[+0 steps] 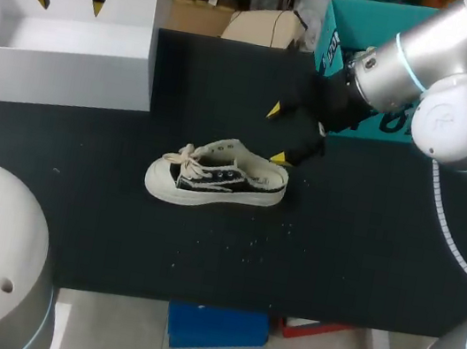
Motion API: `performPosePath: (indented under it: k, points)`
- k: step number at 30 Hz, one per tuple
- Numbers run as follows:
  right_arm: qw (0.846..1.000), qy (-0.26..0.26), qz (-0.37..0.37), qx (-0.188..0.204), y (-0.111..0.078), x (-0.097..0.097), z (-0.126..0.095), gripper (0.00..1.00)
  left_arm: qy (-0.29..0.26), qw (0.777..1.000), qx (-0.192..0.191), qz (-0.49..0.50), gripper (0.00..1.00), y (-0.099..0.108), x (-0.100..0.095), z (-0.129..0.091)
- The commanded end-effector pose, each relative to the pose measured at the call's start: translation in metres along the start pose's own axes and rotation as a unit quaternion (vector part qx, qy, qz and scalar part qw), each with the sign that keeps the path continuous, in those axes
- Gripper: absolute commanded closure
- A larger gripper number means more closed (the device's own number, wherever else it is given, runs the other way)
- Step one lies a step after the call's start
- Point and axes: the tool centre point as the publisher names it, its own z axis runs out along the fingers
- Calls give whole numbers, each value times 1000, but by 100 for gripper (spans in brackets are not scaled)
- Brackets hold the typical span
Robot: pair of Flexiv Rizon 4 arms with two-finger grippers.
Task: Take the shoe out of the shoebox, open the shoe tongue, remove and reinsert the insole, then place the shoe into the shoebox
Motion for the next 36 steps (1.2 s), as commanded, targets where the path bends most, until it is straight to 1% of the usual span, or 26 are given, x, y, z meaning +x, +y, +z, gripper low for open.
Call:
performPosePath:
  k: [1, 5, 8, 13, 18, 29, 33, 36]
  points:
    - [1000, 1, 2, -27, -17, 0, 15, 0, -1, 1000, -1, -1, 0, 0, 0, 0]
    - [999, 13, -5, -42, -27, 4, 29, 0, -1, 1000, -1, -1, 0, 0, 0, 0]
    - [998, 20, -8, -57, -30, 8, 39, 0, -1, 1000, -1, -1, 0, 0, 0, 0]
    - [997, 32, -1, -68, -37, 14, 53, 0, -1, 1000, -1, -1, 0, 0, 0, 0]
    - [997, 37, 11, -72, -43, 21, 61, 0, -1, 1000, -1, -1, 0, 0, 0, 0]
    - [994, 47, 37, -93, -57, 31, 87, 0, -1, 1000, -1, -1, 0, 0, 0, 0]
    - [992, 44, 45, -113, -58, 31, 91, 0, -1, 1000, -1, -1, 0, 0, 0, 0]
    - [991, 44, 47, -118, -59, 29, 94, 0, -1, 1000, -1, -1, 0, 0, 0, 0]
